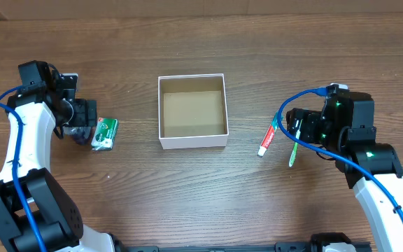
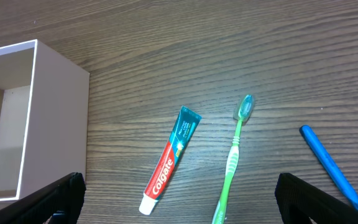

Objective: Pack container
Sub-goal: 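Carry the soap bottle with the left gripper into the white box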

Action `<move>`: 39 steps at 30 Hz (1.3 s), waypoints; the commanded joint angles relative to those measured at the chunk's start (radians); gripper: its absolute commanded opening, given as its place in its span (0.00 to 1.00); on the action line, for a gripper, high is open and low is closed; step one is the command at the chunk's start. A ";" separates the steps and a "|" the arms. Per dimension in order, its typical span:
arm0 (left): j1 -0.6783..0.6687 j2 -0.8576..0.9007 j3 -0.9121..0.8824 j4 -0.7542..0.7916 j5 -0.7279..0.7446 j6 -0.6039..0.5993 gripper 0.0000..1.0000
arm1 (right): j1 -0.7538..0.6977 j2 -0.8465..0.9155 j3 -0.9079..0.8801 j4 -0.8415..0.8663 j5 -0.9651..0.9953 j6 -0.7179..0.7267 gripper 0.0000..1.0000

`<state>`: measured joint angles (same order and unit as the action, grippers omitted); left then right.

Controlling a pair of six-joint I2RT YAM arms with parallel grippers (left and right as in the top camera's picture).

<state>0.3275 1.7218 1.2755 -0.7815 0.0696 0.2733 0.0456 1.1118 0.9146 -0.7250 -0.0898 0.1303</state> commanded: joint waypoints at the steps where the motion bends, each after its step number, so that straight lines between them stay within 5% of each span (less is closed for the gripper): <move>1: -0.003 0.010 0.016 -0.008 -0.021 0.019 0.90 | -0.002 0.000 0.029 0.008 -0.002 0.001 1.00; 6: -0.004 0.010 0.016 -0.018 -0.021 0.019 0.60 | -0.002 0.000 0.029 0.008 -0.002 0.001 1.00; 11: -0.004 0.010 0.016 -0.023 -0.021 0.019 0.40 | -0.002 0.000 0.029 0.008 -0.002 0.001 1.00; 15: -0.004 0.010 0.016 -0.022 -0.021 0.018 0.32 | -0.002 0.000 0.029 0.008 -0.002 0.001 1.00; 20: -0.011 0.006 0.021 -0.022 -0.021 -0.003 0.04 | -0.002 0.000 0.029 0.008 -0.002 0.001 1.00; 31: -0.222 -0.187 0.373 -0.272 -0.034 -0.111 0.04 | -0.002 0.000 0.029 0.005 -0.002 0.001 1.00; 39: -0.584 -0.151 0.558 -0.269 -0.109 -0.382 0.04 | -0.002 0.000 0.029 0.003 -0.003 0.002 1.00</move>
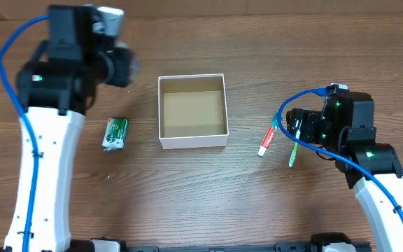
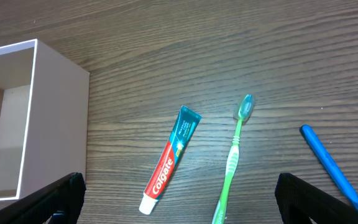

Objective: Pack container
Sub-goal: 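Carry the soap bottle with the left gripper into the white box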

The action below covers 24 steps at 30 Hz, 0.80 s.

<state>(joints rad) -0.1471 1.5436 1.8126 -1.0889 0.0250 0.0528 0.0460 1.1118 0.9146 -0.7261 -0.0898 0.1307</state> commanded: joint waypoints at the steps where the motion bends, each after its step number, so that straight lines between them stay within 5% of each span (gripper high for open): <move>1: -0.139 0.052 0.021 0.043 -0.087 -0.209 0.04 | -0.002 0.000 0.029 0.005 -0.003 0.001 1.00; 12: -0.195 0.406 0.021 0.079 -0.080 -0.367 0.04 | -0.002 0.000 0.029 0.005 -0.018 0.001 1.00; 24: -0.195 0.463 0.021 0.069 -0.246 -0.496 0.04 | -0.002 0.000 0.029 0.005 -0.018 0.001 1.00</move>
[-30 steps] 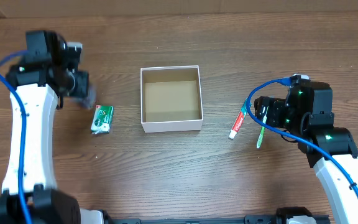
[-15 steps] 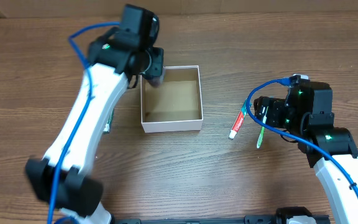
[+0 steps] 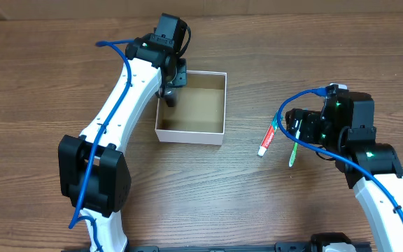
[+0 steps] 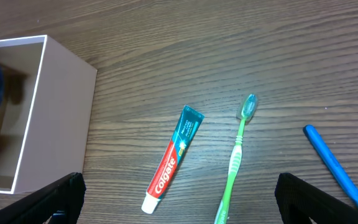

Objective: Pack container
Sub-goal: 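Carry the soap bottle with the left gripper into the white box, then release the bottle and move the left gripper to the soap box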

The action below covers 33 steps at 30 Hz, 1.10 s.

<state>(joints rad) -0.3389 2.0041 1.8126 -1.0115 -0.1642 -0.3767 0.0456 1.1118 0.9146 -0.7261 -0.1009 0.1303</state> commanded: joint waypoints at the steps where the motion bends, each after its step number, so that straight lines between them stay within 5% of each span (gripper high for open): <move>1: -0.003 0.003 0.021 -0.012 -0.057 -0.066 0.04 | -0.002 0.000 0.029 0.005 -0.007 0.001 1.00; 12: -0.004 0.003 0.021 -0.075 -0.134 -0.132 0.04 | -0.002 0.000 0.029 0.005 -0.006 0.001 1.00; 21: -0.004 0.003 0.021 -0.076 -0.129 -0.132 0.73 | -0.002 0.000 0.029 0.005 -0.006 0.001 1.00; 33: -0.018 -0.098 0.023 -0.143 -0.100 -0.071 0.83 | -0.002 0.000 0.029 0.002 -0.006 0.001 1.00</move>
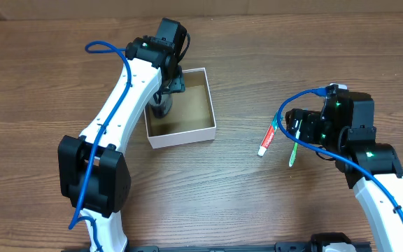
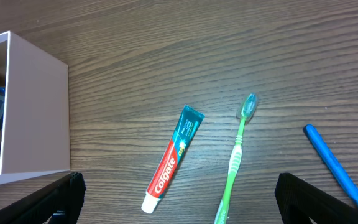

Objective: Pack container
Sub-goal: 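Release the bottle and move the left gripper to the soap box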

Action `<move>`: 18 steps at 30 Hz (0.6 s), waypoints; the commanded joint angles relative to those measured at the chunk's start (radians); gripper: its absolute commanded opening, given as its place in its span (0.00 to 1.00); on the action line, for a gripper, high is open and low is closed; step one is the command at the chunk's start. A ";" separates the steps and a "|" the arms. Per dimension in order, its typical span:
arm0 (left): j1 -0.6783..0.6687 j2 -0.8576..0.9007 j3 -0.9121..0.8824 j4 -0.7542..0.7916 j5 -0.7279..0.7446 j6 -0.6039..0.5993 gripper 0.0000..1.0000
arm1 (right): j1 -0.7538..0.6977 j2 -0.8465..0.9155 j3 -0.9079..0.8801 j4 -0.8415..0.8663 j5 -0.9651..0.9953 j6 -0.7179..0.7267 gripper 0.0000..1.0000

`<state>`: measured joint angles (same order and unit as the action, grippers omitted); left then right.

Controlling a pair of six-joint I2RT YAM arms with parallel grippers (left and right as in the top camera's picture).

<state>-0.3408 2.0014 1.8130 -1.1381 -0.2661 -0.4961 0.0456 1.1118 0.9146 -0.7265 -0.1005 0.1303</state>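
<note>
The open white cardboard box (image 1: 187, 133) sits left of centre, slightly turned. My left gripper (image 1: 163, 105) reaches down inside its left half; its jaws are hidden by the wrist. In the right wrist view a bluish object shows inside the box (image 2: 39, 118); I cannot tell what it is. A red and teal toothpaste tube (image 2: 171, 160) and a green toothbrush (image 2: 235, 155) lie side by side on the table right of the box. My right gripper (image 2: 180, 205) hovers over them, open, with nothing between its fingers (image 2: 58, 198).
The wooden table (image 1: 208, 203) carries nothing else that I can see. A blue cable (image 2: 328, 163) from my right arm hangs at the right edge of the wrist view. The left arm (image 1: 117, 98) stretches across the table's left half.
The box has shifted left and turned a little, with my left gripper still inside it. The toothpaste, the toothbrush and my right arm have not moved.
My left gripper was beside a green packet on the table's left. Then the arm was raised, with the packet lying alone. Then the gripper was inside the box and the packet was gone from the table. Now the box sits further left.
</note>
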 commanded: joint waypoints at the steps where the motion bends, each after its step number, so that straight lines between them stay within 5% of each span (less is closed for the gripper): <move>1: -0.025 -0.129 0.023 -0.023 0.002 0.084 0.84 | -0.002 0.000 0.029 0.002 -0.007 0.001 1.00; 6: -0.022 -0.349 0.023 -0.141 0.032 0.238 0.94 | -0.002 0.000 0.029 0.002 -0.007 0.001 1.00; 11: 0.138 -0.403 -0.008 -0.235 0.050 0.239 0.99 | -0.002 0.000 0.029 -0.002 -0.007 0.001 1.00; 18: 0.391 -0.368 -0.332 0.018 0.233 0.393 1.00 | -0.002 0.000 0.029 -0.006 -0.007 0.001 1.00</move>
<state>0.0090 1.6024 1.6142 -1.2015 -0.1081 -0.1986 0.0456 1.1118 0.9146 -0.7345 -0.1013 0.1303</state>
